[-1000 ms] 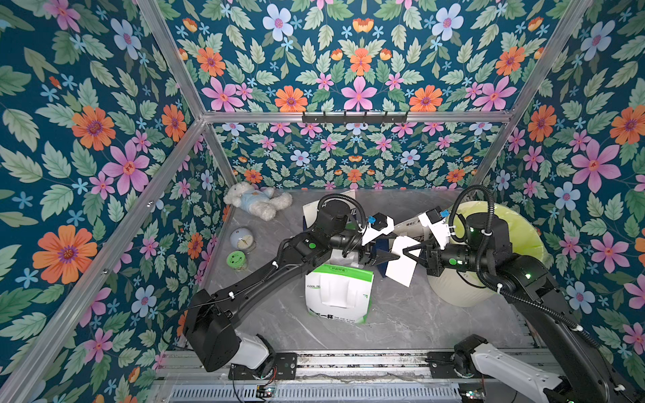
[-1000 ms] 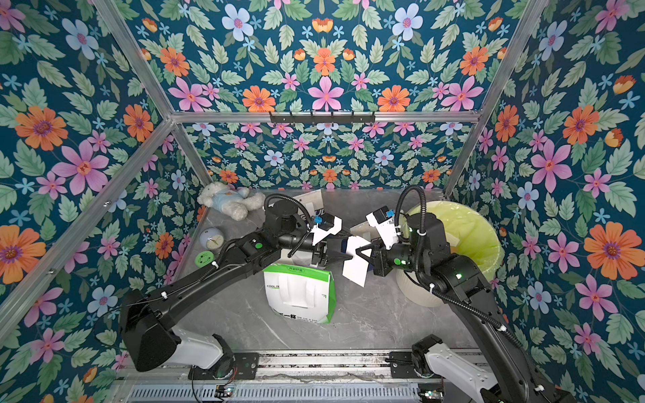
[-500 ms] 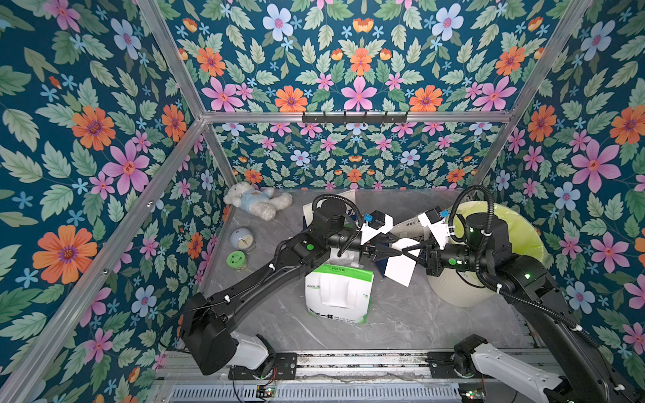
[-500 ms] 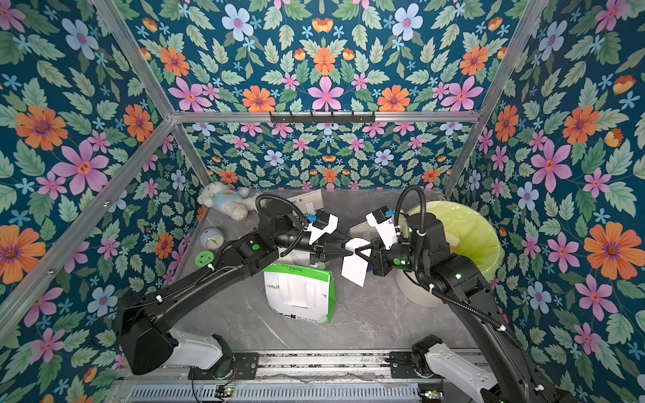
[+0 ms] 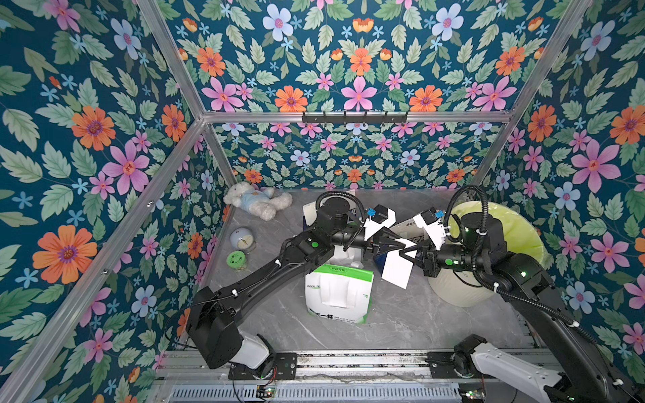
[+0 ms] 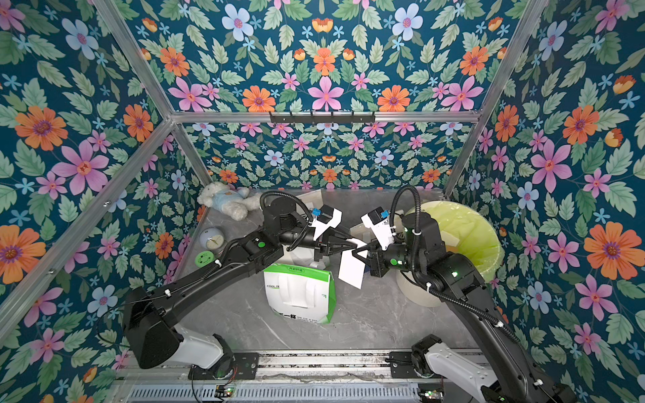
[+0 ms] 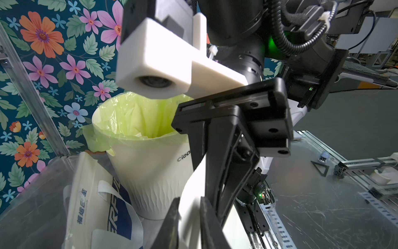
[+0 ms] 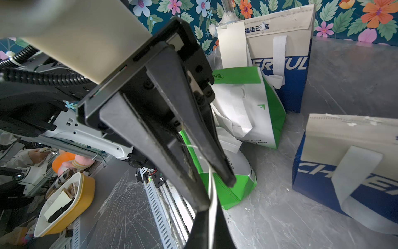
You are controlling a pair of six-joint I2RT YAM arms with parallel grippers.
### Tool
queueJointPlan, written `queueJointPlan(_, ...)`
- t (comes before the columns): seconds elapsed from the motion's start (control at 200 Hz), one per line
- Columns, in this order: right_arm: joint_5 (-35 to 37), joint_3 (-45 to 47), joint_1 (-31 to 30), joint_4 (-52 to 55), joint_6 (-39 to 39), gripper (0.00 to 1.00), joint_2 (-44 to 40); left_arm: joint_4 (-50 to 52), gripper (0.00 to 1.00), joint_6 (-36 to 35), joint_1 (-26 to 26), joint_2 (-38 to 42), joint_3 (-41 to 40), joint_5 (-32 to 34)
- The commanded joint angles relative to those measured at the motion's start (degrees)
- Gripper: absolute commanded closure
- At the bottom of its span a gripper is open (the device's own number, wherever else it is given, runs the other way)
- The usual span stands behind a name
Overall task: Shred takeout receipts and throw away
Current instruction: Shred the takeout receipt.
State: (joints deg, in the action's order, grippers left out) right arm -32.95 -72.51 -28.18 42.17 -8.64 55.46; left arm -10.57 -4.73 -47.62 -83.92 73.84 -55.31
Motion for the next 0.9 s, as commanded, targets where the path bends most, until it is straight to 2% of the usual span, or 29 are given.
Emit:
queueJointPlan(0.0, 0.0, -0.5, -0.1, -0.8, 1.6, 1.0, 0.0, -2.5, 0.87, 0.7, 0.0, 0.3, 0.3, -0.3)
queueJointPlan(0.185, 0.0, -0.4, -0.2, -0.3, 1.7, 1.0, 0.4, -2.7, 0.9, 0.6, 0.1, 0.6, 0.3, -0.4)
queueJointPlan(0.23, 0.1, -0.4, -0.2, -0.3, 1.6, 1.0, 0.4, -2.6, 0.93, 0.6, 0.1, 0.6, 0.2, -0.4)
queueJointPlan(0.28, 0.3, -0.3, -0.2, -0.3, 1.5, 1.0, 0.3, -2.6, 1.0, 0.6, 0.0, 0.6, 0.3, -0.4)
queueJointPlan(0.35, 1.6, -0.3, -0.2, -0.4, 1.4, 1.0, 0.2, -2.2, 1.0, 0.3, -0.1, 0.6, 0.2, -0.3)
queueJointPlan(0.43, 2.2, -0.5, -0.2, 0.1, 1.7, 0.73, -0.4, -2.0, 1.0, -0.3, -0.1, 0.8, 0.0, 0.2)
queueJointPlan(0.535, 3.3, -0.3, -0.2, 1.1, 2.7, 0.59, -2.0, -1.8, 1.0, -1.0, -0.2, 1.4, -0.7, 0.8)
queueJointPlan(0.725, 3.9, 0.3, -0.2, 0.7, 2.4, 0.57, -4.3, -1.7, 1.0, -2.0, -0.3, 2.8, -2.1, 2.2)
queueJointPlan(0.895, 2.8, 1.2, -0.2, -4.7, -0.6, 0.63, -4.5, -2.7, 1.0, -1.4, -0.5, 3.2, -2.9, 2.3)
